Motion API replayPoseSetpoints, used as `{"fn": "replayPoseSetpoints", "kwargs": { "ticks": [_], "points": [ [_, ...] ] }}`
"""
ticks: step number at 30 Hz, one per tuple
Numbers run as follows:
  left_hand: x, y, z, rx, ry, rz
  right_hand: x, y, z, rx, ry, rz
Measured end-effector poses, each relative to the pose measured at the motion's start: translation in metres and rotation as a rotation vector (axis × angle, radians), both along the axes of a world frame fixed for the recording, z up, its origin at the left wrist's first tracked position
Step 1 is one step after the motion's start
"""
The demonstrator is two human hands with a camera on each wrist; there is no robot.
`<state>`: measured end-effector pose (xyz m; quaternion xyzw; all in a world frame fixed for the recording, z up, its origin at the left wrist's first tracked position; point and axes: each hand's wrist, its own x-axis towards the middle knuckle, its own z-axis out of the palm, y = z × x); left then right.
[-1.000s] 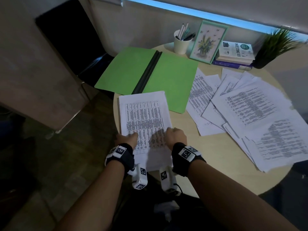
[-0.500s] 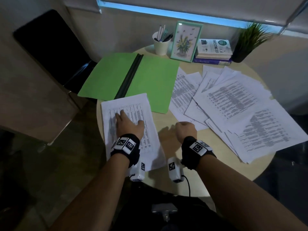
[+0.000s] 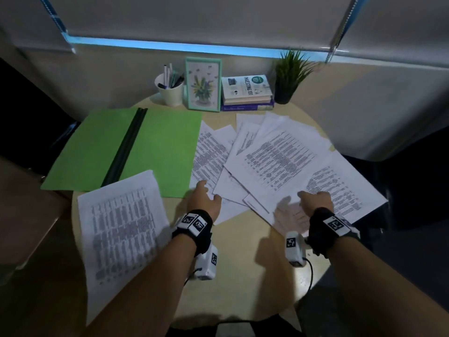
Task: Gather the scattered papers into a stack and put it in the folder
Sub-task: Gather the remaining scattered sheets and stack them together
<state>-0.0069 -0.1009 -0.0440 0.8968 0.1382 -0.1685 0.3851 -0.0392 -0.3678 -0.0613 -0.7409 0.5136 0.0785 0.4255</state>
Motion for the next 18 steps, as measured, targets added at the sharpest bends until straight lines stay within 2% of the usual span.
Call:
{"fn": "replayPoseSetpoints", "kwargs": {
  "ticks": [3, 7, 10, 14, 18],
  "points": [
    [0.024, -0.018, -0.005, 0.008, 0.013, -0.028, 0.022, -0.024, -0.012, -0.1, 0.109, 0.019],
    [0.059, -0.04, -0.009, -0.049, -0.004, -0.039, 0.052, -0.025, -0.014, -0.251, 0.225, 0.188],
    [0.089, -0.06, -0.007, -0.027, 0.001, -0.046, 0.077, -0.02, -0.013, -0.315, 0.285, 0.283],
    [0.117, -0.077, -0.012, -0.068, 0.101, 0.001, 0.097, -0.006, -0.015, -0.279, 0.263, 0.419],
    [0.132, -0.083, -0.022, -0.053, 0.166, 0.004, 0.092, 0.007, -0.026, -0.312, 0.195, 0.64]
  ]
}}
